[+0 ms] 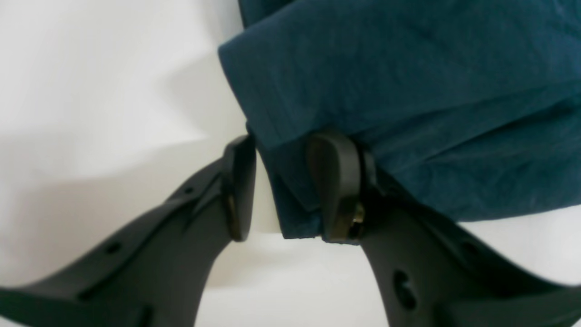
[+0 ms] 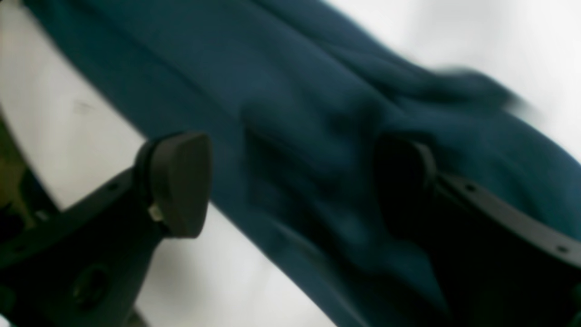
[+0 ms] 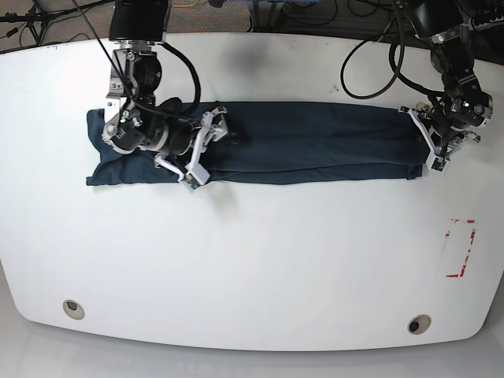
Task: Fold the T-shirt properly
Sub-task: 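Pinch the strip end with the right gripper and drag it inward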
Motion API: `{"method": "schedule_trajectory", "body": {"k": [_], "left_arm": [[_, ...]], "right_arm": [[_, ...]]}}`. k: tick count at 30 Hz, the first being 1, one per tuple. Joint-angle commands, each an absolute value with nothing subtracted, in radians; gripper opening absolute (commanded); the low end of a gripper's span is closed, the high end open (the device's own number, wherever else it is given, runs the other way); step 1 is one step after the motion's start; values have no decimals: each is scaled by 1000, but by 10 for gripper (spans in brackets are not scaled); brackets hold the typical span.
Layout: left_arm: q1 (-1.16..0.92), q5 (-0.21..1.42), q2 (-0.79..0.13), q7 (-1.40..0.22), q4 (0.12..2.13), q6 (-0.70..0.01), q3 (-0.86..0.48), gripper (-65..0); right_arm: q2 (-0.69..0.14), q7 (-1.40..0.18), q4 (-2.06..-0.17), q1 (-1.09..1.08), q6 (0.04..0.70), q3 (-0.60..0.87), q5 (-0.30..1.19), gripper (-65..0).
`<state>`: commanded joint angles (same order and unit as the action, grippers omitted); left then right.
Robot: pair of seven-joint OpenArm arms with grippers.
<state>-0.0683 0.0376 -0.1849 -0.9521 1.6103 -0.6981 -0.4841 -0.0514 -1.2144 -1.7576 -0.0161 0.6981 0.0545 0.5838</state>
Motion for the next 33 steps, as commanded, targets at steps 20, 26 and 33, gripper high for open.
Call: {"method": "schedule_trajectory", "body": {"k": [20, 26, 33], "left_arm": [[-68, 38, -186, -952, 1610, -698, -486, -435], [-70, 38, -185, -952, 1610, -698, -486, -435], [-70, 38, -182, -952, 1610, -698, -484, -435]], "right_arm": [[-143, -1213, -1925, -19, 698, 134, 578, -119], [-142, -1164, -1906, -31, 698, 136, 545, -119], [-127, -1043, -1897, -30, 698, 45, 378, -122]]}}
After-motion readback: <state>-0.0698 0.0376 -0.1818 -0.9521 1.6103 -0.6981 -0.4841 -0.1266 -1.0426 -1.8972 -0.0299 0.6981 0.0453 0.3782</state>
